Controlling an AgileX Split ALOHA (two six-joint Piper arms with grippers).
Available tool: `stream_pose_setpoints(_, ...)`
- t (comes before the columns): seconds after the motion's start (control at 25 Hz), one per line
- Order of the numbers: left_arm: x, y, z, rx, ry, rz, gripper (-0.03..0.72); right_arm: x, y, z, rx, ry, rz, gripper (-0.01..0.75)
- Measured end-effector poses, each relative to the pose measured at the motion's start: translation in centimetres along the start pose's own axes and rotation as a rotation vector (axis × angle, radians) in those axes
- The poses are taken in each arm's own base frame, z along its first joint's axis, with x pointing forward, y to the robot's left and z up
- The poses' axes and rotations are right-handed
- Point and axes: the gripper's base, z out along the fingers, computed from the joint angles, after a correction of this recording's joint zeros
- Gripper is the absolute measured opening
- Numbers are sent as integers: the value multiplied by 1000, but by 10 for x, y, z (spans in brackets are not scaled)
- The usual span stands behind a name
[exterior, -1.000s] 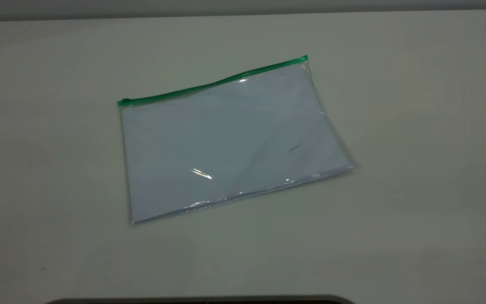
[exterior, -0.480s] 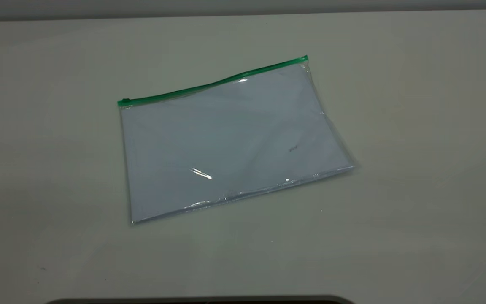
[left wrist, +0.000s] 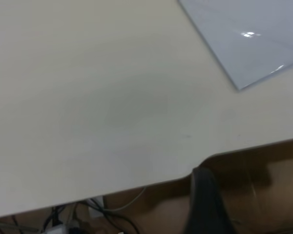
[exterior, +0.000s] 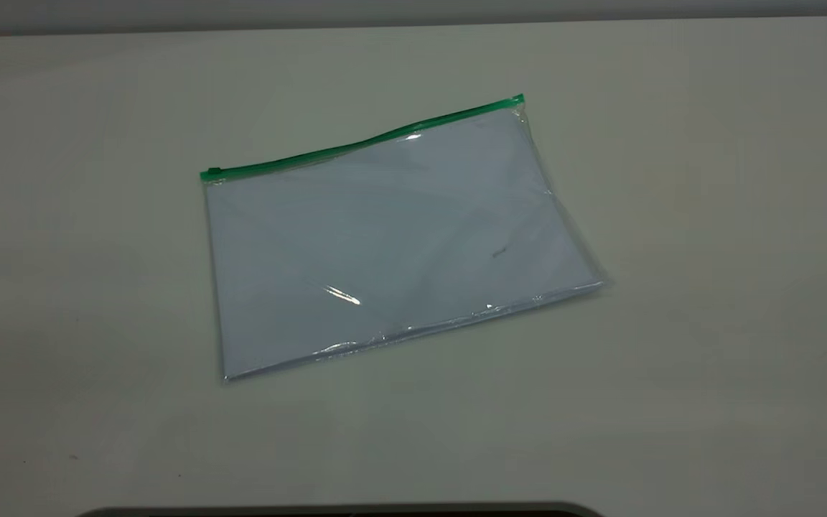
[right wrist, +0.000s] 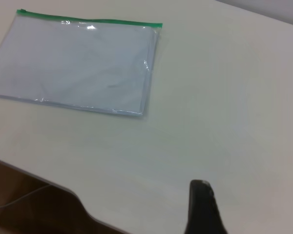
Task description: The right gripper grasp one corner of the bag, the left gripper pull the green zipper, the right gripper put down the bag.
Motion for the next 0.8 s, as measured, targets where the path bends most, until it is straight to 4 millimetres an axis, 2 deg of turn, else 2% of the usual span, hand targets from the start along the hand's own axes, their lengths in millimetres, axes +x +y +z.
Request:
stream_pose_setpoints(0.64,0,1,1,-15,-1,-18,551,0,0,0,0,-1,0,524)
stream_pose_setpoints(0.8,4,0,-3,-24,-50,-25,551,0,0,0,0,-1,0,524)
